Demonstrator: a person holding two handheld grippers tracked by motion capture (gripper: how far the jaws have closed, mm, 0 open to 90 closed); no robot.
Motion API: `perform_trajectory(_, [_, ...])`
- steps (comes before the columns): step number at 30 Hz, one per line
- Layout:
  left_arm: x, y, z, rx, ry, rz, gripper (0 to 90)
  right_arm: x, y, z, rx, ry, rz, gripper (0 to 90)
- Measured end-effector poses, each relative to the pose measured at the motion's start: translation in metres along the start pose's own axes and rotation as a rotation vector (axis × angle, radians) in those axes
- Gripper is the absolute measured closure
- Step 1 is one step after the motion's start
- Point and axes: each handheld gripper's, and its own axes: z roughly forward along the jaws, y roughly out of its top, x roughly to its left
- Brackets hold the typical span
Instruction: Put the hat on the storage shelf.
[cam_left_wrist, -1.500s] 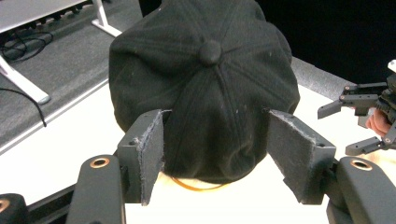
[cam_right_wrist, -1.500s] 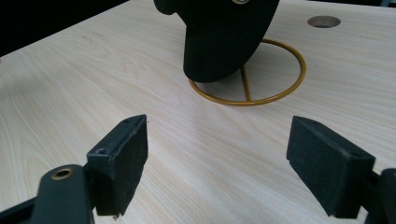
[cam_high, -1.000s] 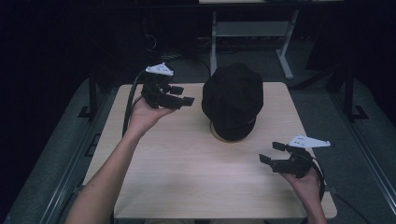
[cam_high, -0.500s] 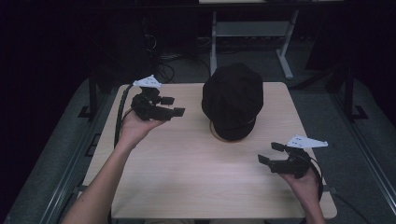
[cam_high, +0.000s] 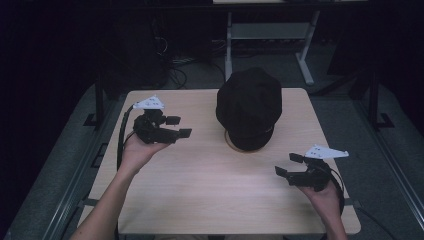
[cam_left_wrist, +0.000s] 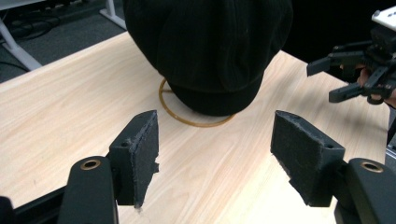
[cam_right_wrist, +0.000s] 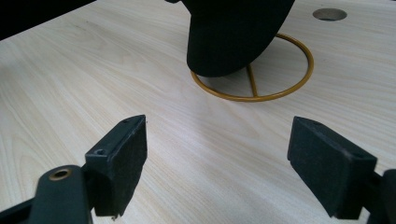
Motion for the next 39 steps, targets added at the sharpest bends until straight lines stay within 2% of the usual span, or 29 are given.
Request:
perform_trajectory(6, [0.001, -0.02, -0.004, -0.001, -0.002, -0.019, 31.1, 0.002, 0.0, 0.0, 0.013, 0.012, -0.002, 19.9])
perform_trajectory(21, [-0.003, -0.044, -0.011, 0.003, 0.026, -0.017, 30.1, 0.003, -0.002, -0.002, 0.028, 0.024, -0.004, 20.0])
perform_trajectory(28, [-0.004, -0.057, -0.013, -0.002, 0.041, -0.029, 29.9, 0.003, -0.002, -0.003, 0.034, 0.023, -0.007, 19.8])
perform_trajectory(39, [-0.007, -0.076, -0.015, -0.002, 0.036, -0.043, 29.2, 0.005, -0.003, -0.001, 0.044, 0.029, -0.017, 19.7])
